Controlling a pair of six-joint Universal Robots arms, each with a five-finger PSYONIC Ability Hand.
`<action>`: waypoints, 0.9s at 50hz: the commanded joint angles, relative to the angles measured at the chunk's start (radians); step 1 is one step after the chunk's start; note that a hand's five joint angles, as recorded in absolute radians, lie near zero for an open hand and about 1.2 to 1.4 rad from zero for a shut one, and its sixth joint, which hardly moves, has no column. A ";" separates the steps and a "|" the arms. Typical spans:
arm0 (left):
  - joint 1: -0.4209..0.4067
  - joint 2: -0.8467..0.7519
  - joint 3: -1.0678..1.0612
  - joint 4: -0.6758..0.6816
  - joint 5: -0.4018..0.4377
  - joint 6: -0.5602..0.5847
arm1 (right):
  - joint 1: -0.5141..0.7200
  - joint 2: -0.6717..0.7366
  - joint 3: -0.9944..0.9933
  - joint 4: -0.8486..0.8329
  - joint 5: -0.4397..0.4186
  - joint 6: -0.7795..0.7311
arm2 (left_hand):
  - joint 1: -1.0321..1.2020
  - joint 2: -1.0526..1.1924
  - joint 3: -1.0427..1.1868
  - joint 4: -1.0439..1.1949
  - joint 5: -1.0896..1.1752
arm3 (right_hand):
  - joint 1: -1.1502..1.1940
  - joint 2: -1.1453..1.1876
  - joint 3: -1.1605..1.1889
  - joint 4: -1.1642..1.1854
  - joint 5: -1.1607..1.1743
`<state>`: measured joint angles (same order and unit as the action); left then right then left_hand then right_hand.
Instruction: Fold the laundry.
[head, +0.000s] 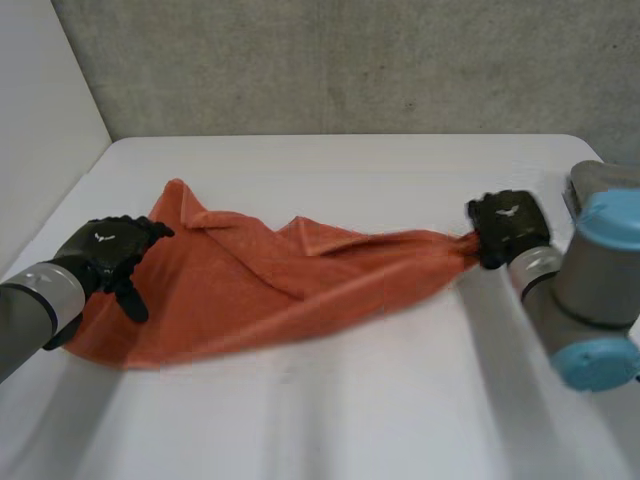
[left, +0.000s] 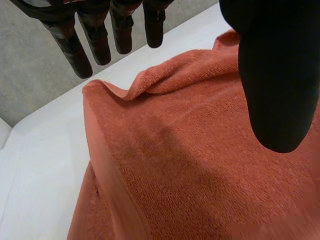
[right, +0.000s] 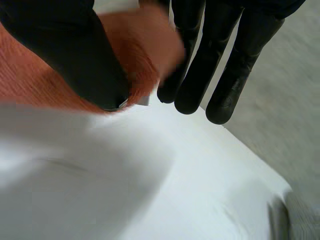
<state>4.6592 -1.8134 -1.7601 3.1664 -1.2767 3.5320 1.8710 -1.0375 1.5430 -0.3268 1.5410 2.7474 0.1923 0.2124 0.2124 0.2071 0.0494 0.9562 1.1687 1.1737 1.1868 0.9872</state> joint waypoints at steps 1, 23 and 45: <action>-0.002 0.014 -0.050 -0.022 0.004 0.016 | -0.130 0.074 -0.072 0.101 -0.009 0.107 | 0.095 0.074 0.074 0.080 0.063 | 0.440 0.228 0.223 0.209 0.235; 0.000 -0.015 -0.091 -0.036 0.036 0.151 | -0.191 0.079 -0.103 0.138 -0.012 0.115 | 0.235 0.215 0.215 0.221 0.204 | 0.440 0.228 0.223 0.209 0.235; -0.028 -0.040 -0.010 0.026 -0.061 0.150 | -0.194 -0.032 -0.093 0.198 -0.032 0.032 | 1.204 1.184 1.184 1.189 1.172 | 0.440 0.228 0.223 0.209 0.235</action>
<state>4.6550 -1.9506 -1.7968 3.2000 -1.3277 3.6846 1.6807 -0.9957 1.4542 -0.1773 1.5221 2.8375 1.1433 1.1798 1.1737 1.1809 0.9752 0.9690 1.1687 1.1737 1.1870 0.9957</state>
